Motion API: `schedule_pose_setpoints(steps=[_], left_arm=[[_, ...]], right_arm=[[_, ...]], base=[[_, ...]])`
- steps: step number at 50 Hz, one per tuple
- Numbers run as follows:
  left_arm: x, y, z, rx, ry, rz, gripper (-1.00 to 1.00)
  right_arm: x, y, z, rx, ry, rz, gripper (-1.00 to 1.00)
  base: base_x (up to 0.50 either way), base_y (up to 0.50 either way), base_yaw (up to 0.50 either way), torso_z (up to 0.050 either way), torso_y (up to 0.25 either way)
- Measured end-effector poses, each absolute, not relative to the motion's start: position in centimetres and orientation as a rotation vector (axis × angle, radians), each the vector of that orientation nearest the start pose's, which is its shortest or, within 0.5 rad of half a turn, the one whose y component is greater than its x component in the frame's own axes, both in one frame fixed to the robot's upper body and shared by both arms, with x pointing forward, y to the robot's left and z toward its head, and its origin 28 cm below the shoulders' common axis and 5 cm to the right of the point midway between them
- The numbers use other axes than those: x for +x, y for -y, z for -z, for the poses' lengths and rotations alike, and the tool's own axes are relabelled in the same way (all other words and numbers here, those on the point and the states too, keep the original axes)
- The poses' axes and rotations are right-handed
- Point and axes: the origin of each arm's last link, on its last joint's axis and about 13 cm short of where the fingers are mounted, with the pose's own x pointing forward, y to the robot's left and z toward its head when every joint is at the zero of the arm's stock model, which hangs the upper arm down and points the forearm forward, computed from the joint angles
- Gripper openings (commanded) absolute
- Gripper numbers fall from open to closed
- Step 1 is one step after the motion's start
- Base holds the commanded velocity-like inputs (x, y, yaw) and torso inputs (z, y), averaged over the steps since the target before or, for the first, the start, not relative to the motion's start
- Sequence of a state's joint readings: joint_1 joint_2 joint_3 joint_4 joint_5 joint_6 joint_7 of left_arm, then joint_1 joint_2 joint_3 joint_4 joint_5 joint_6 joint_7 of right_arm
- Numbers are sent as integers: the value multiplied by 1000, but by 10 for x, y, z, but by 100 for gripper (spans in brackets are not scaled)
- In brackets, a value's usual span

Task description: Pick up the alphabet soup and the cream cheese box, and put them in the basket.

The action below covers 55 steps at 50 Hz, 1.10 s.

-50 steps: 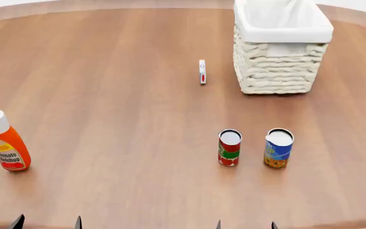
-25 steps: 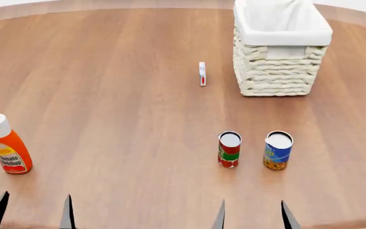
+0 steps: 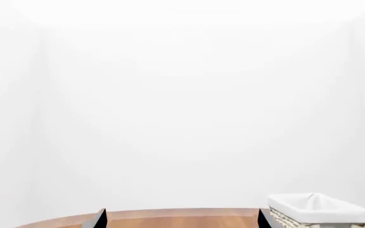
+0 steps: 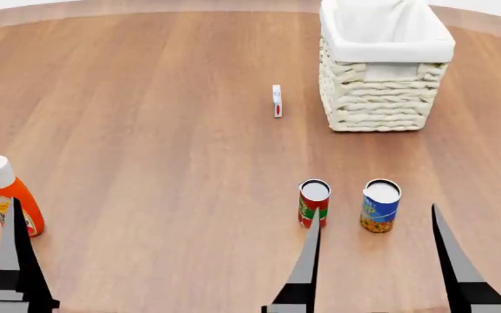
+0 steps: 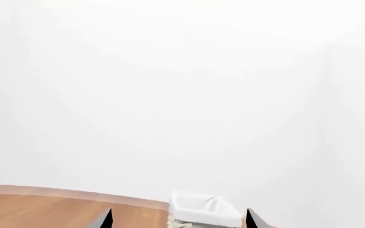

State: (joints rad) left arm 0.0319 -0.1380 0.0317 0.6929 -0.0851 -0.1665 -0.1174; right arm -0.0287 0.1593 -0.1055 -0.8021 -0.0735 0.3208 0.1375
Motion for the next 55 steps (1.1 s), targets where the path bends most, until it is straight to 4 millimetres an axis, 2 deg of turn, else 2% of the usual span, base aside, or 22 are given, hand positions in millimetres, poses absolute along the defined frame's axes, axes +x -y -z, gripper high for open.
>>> schedule_pose_setpoints(steps=[20, 55], left_arm=[[181, -216, -147, 29, 536, -16, 100], [182, -214, -145, 36, 537, -14, 100]], right_arm=[[170, 102, -159, -171, 493, 27, 100], [170, 103, -158, -171, 472, 17, 100]], base=[[25, 0, 0, 0, 0], [189, 0, 0, 0, 0]])
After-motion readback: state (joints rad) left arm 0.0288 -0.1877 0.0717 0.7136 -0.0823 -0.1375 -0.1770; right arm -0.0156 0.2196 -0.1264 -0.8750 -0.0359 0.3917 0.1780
